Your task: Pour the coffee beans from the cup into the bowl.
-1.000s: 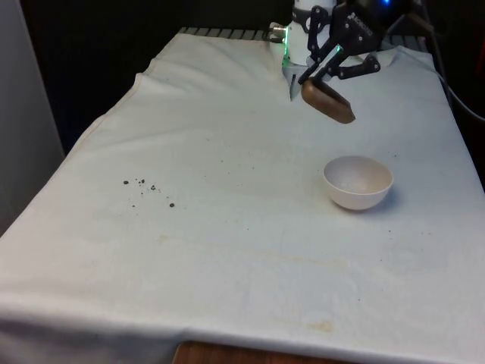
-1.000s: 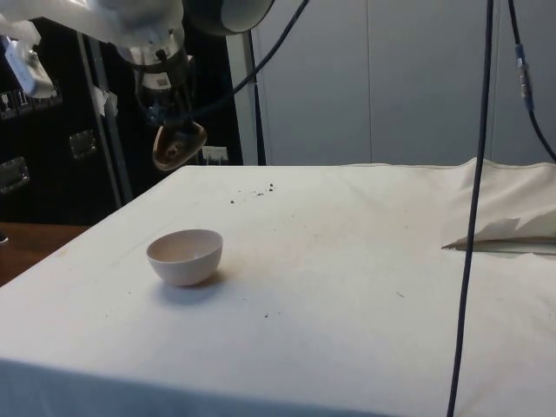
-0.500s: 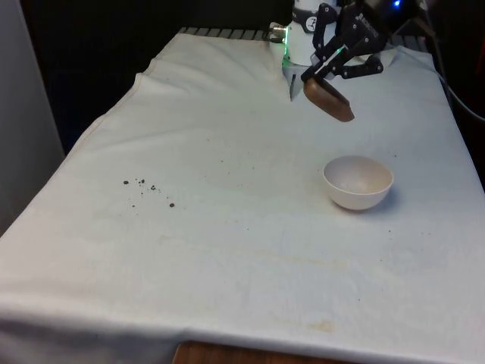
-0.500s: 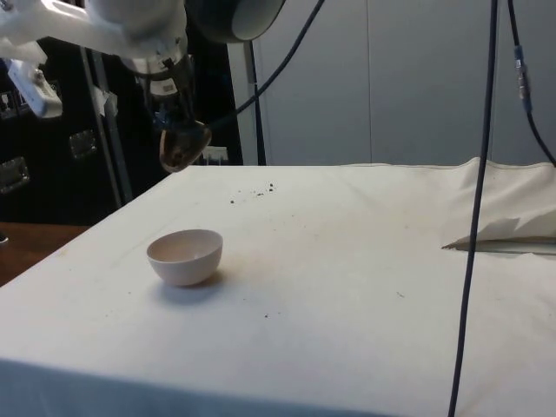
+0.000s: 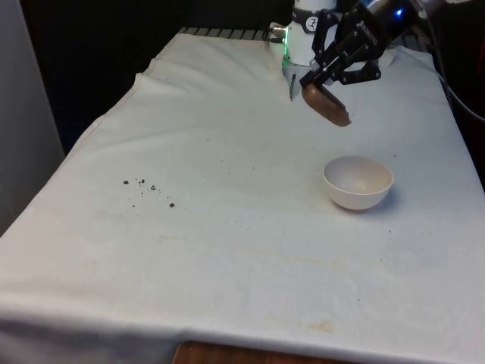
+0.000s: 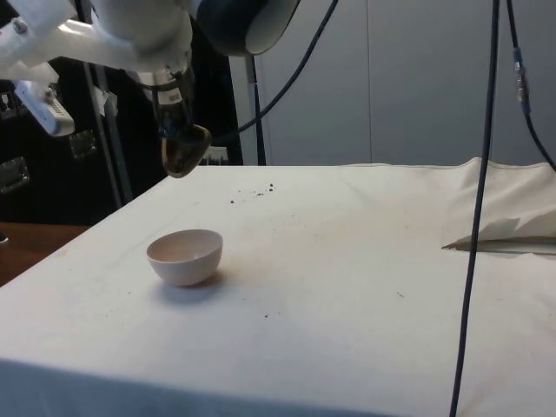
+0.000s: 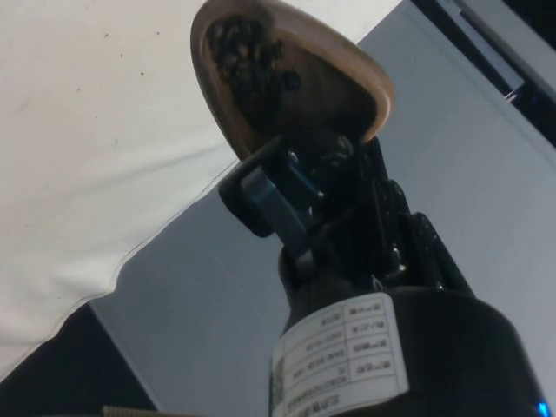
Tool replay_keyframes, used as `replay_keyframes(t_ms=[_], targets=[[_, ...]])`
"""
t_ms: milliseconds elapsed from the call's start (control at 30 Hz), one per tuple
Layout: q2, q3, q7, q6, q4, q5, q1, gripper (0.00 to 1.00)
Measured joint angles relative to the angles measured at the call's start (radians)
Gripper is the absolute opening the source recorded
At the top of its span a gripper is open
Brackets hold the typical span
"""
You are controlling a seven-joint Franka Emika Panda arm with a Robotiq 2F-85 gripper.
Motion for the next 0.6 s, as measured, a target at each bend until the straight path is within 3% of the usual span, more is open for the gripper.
replay_keyframes(t_ms=[600], targets=[[0.012,0.000,-0.017,0.051,-0.028,-0.108,0.000,0.00]])
